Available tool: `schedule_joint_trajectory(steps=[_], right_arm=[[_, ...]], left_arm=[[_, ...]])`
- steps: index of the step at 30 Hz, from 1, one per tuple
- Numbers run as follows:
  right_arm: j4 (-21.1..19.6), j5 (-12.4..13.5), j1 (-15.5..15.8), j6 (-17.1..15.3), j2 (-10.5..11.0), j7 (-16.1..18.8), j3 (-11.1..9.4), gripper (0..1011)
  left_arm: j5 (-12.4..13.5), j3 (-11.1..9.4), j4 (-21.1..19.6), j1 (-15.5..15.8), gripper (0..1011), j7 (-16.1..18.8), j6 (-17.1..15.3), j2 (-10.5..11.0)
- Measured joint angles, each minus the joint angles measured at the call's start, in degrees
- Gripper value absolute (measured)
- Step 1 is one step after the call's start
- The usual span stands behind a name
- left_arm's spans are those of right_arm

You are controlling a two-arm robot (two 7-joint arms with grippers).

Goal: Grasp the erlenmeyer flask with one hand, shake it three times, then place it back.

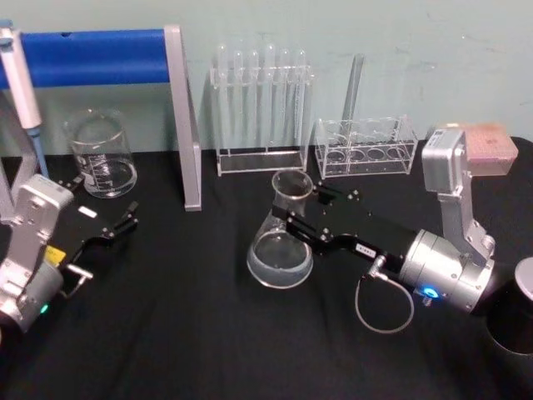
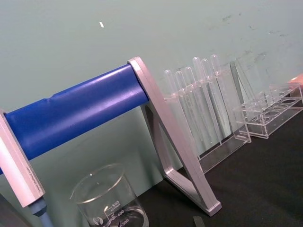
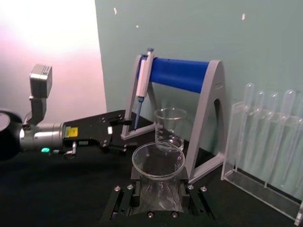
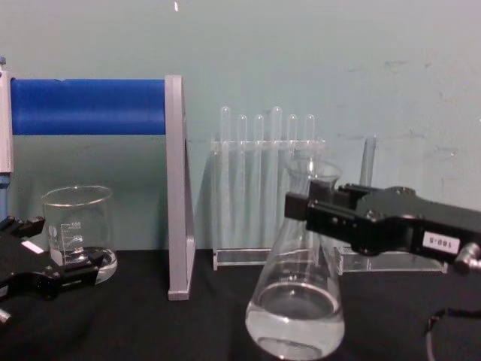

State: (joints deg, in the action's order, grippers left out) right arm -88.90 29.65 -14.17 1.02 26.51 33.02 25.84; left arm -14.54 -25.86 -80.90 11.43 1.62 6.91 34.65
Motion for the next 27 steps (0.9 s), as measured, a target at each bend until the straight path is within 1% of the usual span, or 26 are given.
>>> schedule_joint_trajectory(steps=[9, 27], right_arm=[[2.60, 0.11, -1.28, 1.08, 0.60, 2.40, 1.83, 448], [6.46, 0.49, -3.36, 1.93, 1.11, 5.23, 4.07, 448]], left_arm=[[0.00, 0.00, 0.00, 0.00, 1001, 0.00, 0.00, 0.00], [0.00, 0.00, 0.00, 0.00, 1001, 0.00, 0.00, 0.00]])
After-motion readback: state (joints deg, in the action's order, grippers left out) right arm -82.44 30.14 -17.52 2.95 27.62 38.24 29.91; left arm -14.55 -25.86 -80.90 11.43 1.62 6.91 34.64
